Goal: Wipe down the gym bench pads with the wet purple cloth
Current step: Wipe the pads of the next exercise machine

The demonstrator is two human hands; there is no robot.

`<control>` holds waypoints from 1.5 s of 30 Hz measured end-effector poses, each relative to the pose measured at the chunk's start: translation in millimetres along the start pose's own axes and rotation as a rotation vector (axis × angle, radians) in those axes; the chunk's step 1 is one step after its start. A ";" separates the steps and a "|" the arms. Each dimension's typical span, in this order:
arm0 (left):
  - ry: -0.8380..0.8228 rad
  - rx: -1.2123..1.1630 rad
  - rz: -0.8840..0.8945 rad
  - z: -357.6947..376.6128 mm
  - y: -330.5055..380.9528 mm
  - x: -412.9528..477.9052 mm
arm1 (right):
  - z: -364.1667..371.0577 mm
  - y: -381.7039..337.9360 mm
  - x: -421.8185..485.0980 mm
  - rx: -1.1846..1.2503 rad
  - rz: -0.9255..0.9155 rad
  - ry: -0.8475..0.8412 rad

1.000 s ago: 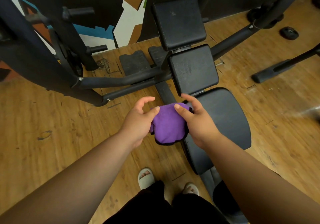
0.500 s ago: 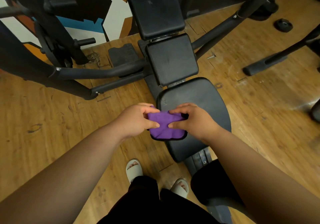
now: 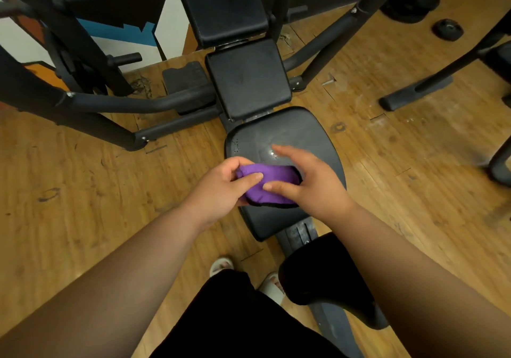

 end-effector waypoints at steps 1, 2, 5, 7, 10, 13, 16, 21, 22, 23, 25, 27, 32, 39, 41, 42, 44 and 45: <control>-0.027 0.004 0.005 1.8 0.7 0.4 | -1.3 -1.0 -1.3 0.028 0.016 -0.076; -0.055 -0.003 0.008 3.1 1.5 1.1 | -2.2 -1.3 -1.5 0.056 0.048 -0.137; -0.057 0.004 -0.002 3.5 3.2 8.4 | -2.2 2.2 2.9 0.076 0.122 -0.138; 0.014 0.143 0.031 -1.0 -0.3 16.4 | -0.1 7.4 6.8 0.019 0.165 -0.078; 0.114 0.648 0.200 -12.6 -12.5 27.1 | 3.4 14.9 9.6 -0.133 0.156 -0.025; 0.201 1.082 0.428 -18.5 -22.9 36.0 | 8.7 16.7 10.3 -0.486 0.047 -0.067; 0.184 1.248 0.435 -18.3 -26.4 47.3 | 18.6 23.3 14.1 -0.782 -0.095 -0.009; 0.063 1.354 0.386 -19.8 -23.7 64.7 | 26.5 33.8 22.5 -0.913 -0.039 -0.046; 0.045 1.366 0.389 -19.5 -23.6 68.3 | 27.4 35.4 23.2 -0.909 -0.022 -0.064; 0.030 1.378 0.391 -19.1 -22.7 70.5 | 28.6 35.1 24.8 -0.906 -0.006 -0.084; 0.005 1.390 0.407 -18.6 -23.2 76.0 | 31.6 29.4 27.7 -0.933 0.015 -0.140; -0.017 1.408 0.422 -18.3 -24.9 79.5 | 34.7 31.2 28.2 -0.965 0.004 -0.179; -0.076 1.410 0.429 -14.2 -38.5 86.1 | 35.3 32.8 22.8 -0.971 0.084 -0.222; -0.035 1.397 0.477 -7.1 -44.5 87.7 | 31.5 34.7 22.0 -1.007 0.101 -0.229; -0.016 1.393 0.472 -6.6 -45.1 86.7 | 29.7 38.4 23.9 -1.007 0.105 -0.215; 0.003 1.398 0.468 -6.2 -46.3 86.8 | 29.5 41.3 24.0 -1.019 0.092 -0.198; 0.015 1.419 0.475 -4.4 -45.7 86.9 | 27.3 40.9 23.0 -1.010 0.090 -0.214; 0.015 1.434 0.489 -2.8 -45.0 87.4 | 26.6 41.3 22.0 -0.992 0.075 -0.204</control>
Point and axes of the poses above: each hand's wrist, its own x-axis towards the middle knuckle, its own z-axis out of the palm, y = z × x, the point moved 1 cm from there along x, towards the middle knuckle, and after that the axes turned 8 degrees about x, right-handed, at the moved point
